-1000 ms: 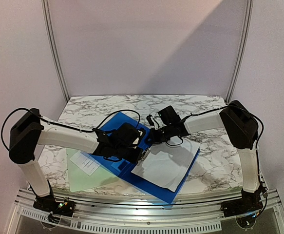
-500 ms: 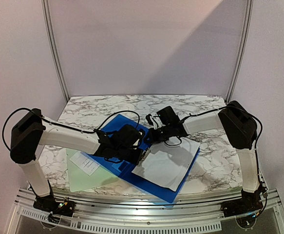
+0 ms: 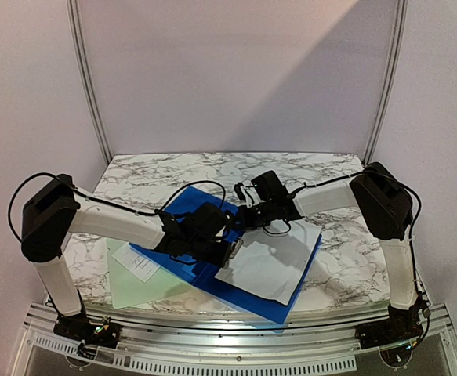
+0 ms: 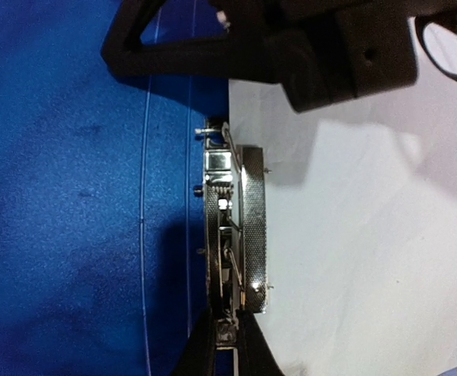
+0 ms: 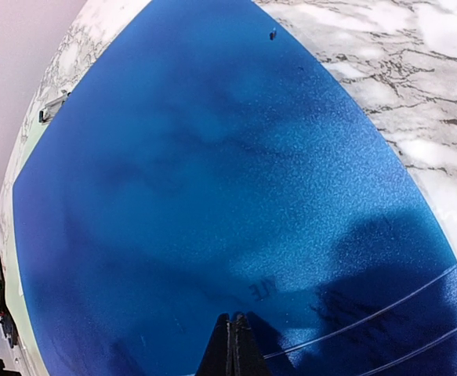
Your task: Put the files into the folder
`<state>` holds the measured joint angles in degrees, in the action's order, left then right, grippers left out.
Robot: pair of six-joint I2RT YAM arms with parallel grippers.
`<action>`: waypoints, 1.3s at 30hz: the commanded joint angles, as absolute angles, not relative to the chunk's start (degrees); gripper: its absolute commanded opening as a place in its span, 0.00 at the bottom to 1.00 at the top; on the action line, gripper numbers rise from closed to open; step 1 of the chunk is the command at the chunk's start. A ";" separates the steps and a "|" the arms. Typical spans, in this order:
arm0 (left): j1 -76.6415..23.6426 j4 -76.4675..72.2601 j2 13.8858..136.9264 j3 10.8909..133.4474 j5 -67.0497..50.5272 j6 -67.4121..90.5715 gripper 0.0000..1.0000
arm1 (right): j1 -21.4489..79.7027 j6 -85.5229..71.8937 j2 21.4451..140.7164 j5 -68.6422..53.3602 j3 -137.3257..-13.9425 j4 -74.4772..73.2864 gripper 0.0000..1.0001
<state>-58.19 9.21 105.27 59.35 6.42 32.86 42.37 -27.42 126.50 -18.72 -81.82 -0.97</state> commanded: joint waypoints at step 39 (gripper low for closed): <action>-60.66 26.01 106.49 63.23 17.57 34.81 0.00 | 42.49 -27.18 132.72 -14.81 -79.54 -12.78 0.00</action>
